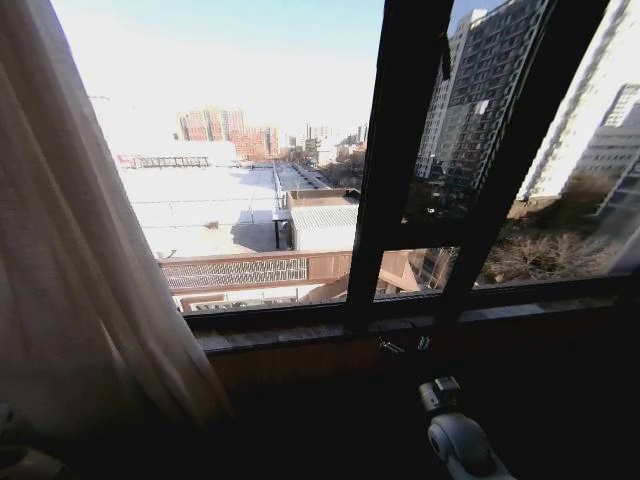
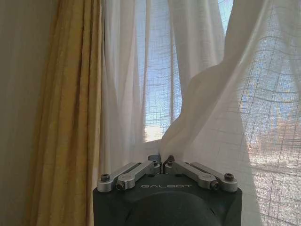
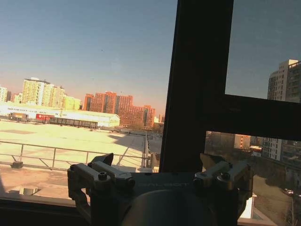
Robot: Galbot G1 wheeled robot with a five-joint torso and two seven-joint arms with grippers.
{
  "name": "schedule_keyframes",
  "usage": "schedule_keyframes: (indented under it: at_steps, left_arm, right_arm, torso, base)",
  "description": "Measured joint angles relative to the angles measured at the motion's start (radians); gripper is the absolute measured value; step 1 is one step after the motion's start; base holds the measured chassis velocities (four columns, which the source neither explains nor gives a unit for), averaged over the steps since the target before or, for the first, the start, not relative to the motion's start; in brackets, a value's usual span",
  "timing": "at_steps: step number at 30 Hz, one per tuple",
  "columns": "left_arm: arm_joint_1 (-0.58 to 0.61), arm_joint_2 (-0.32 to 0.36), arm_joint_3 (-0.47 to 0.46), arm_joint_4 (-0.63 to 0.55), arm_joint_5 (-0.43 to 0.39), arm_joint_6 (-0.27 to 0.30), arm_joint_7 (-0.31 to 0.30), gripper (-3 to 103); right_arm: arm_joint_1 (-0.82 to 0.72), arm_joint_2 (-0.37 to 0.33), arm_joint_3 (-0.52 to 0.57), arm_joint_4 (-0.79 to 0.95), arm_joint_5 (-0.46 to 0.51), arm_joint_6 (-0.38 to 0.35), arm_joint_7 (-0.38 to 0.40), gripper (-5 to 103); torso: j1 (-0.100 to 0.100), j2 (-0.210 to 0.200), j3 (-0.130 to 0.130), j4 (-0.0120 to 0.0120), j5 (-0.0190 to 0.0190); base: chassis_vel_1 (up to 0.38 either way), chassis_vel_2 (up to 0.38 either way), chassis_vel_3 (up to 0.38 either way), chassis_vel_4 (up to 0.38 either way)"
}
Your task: Open the curtains by pulling them apart, changing their state from closed to fully open.
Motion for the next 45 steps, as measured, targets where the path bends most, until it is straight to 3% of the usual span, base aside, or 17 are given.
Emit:
schedule_keyframes:
  at_steps: [1, 6, 8, 12, 20, 22, 24, 26, 27, 29, 31, 33, 35, 37, 39, 40, 45]
  left_arm:
    - [0.007, -0.024, 0.002, -0.048, 0.001, -0.003, 0.01, 0]
    - [0.031, -0.111, 0.031, -0.256, 0.016, 0.015, 0.019, 0]
    - [0.037, -0.15, 0.061, -0.369, 0.039, 0.036, 0.009, 0]
    - [0.039, -0.183, 0.092, -0.45, 0.074, 0.058, -0.001, 0]
    - [0.047, -0.206, 0.109, -0.451, 0.13, 0.06, 0.006, 0]
    - [0.066, -0.206, 0.109, -0.45, 0.119, 0.054, 0.049, 11]
    - [0.072, -0.206, 0.11, -0.449, 0.117, 0.044, 0.07, 11]
    - [0.092, -0.206, 0.109, -0.449, 0.109, 0.012, 0.136, 22]
    - [0.092, -0.206, 0.109, -0.449, 0.109, 0.012, 0.136, 22]
    - [0.112, -0.206, 0.108, -0.451, 0.096, -0.013, 0.215, 28]
    - [0.144, -0.21, 0.101, -0.459, 0.071, -0.043, 0.336, 43]
    - [0.153, -0.212, 0.099, -0.464, 0.062, -0.047, 0.362, 43]
    - [0.182, -0.23, 0.09, -0.491, 0.029, -0.045, 0.411, 55]
    - [0.207, -0.258, 0.084, -0.521, 0.005, -0.017, 0.417, 66]
    - [0.216, -0.269, 0.082, -0.53, 0.001, -0.005, 0.417, 66]
    - [0.236, -0.293, 0.078, -0.542, 0.0, 0.01, 0.423, 71]
    - [0.283, -0.346, 0.066, -0.569, 0.022, 0.013, 0.446, 92]
  right_arm:
    - [0.0, 0.0, 0.0, 0.0, 0.0, 0.0, 0.0, 100]
    - [0.0, 0.0, 0.0, 0.0, 0.0, 0.0, 0.0, 100]
    - [0.0, 0.0, 0.0, 0.0, 0.0, 0.0, 0.0, 100]
    - [0.0, 0.0, 0.0, 0.0, 0.0, 0.0, 0.0, 100]
    - [0.0, 0.0, 0.0, 0.0, 0.0, 0.0, 0.0, 100]
    - [0.0, 0.0, 0.0, 0.0, 0.0, 0.0, 0.0, 100]
    - [0.0, 0.0, 0.0, 0.0, 0.0, 0.0, 0.0, 100]
    - [0.0, 0.0, 0.0, 0.0, 0.0, 0.0, 0.0, 100]
    - [0.0, 0.0, 0.0, 0.0, 0.0, 0.0, 0.0, 100]
    - [0.0, 0.0, 0.0, 0.0, 0.0, 0.0, 0.0, 100]
    - [0.0, 0.0, 0.0, 0.0, 0.0, 0.0, 0.0, 100]
    - [0.0, 0.0, 0.0, 0.0, 0.0, 0.0, 0.0, 100]
    - [0.0, 0.0, 0.0, 0.0, 0.0, 0.0, 0.0, 100]
    - [0.0, 0.0, 0.0, 0.0, 0.0, 0.0, 0.0, 100]
    - [0.0, 0.0, 0.0, 0.0, 0.0, 0.0, 0.0, 100]
    - [0.0, 0.0, 0.0, 0.0, 0.0, 0.0, 0.0, 100]
    - [0.0, 0.0, 0.0, 0.0, 0.0, 0.0, 0.0, 100]
  torso:
    - [0.0, 0.0, 0.0, 0.0, -0.0006]
    - [0.0, 0.0, 0.0, -0.0051, -0.0001]
    - [0.0, 0.0, 0.0, -0.0053, 0.0003]
    - [0.0, 0.0, 0.0, -0.0047, 0.0002]
    - [0.0, 0.0, 0.0, -0.0043, -0.0001]
    - [0.0, 0.0, 0.0, -0.0044, -0.0001]
    - [0.0, 0.0, 0.0, -0.0045, -0.0001]
    - [0.0, 0.0, 0.0, -0.0045, 0.0]
    - [0.0, 0.0, 0.0, -0.0045, 0.0]
    - [0.0, 0.0, 0.0, -0.0045, -0.0002]
    - [0.0, 0.0, 0.0, -0.0045, -0.0003]
    - [0.0, 0.0, 0.0, -0.0045, -0.0003]
    - [0.0, 0.0, 0.0, -0.0045, -0.0002]
    - [0.0, 0.0, 0.0, -0.0047, -0.0001]
    - [0.0, 0.0, 0.0, -0.0047, -0.0001]
    - [0.0, 0.0, 0.0, -0.0046, -0.0002]
    - [0.0, 0.0, 0.0, -0.0045, -0.0003]
  base:
    - [0.084, 0.043, 0.054, 0.06]
    - [0.044, 0.001, -0.028, 0.012]
    - [0.0, 0.0, 0.0, 0.0]
    - [0.0, 0.0, 0.0, 0.0]
    - [0.0, 0.0, 0.0, 0.0]
    - [0.0, 0.0, 0.0, 0.0]
    - [0.0, 0.0, 0.0, 0.0]
    - [0.0, 0.0, 0.0, 0.0]
    - [0.0, 0.0, 0.0, 0.0]
    - [0.0, 0.0, 0.0, 0.0]
    - [0.0, 0.0, 0.0, 0.0]
    - [0.0, 0.0, 0.0, 0.0]
    - [0.0, 0.0, 0.0, 0.0]
    - [0.0, 0.0, 0.0, 0.0]
    - [0.0, 0.0, 0.0, 0.0]
    - [0.0, 0.0, 0.0, 0.0]
    - [0.0, 0.0, 0.0, 0.0]
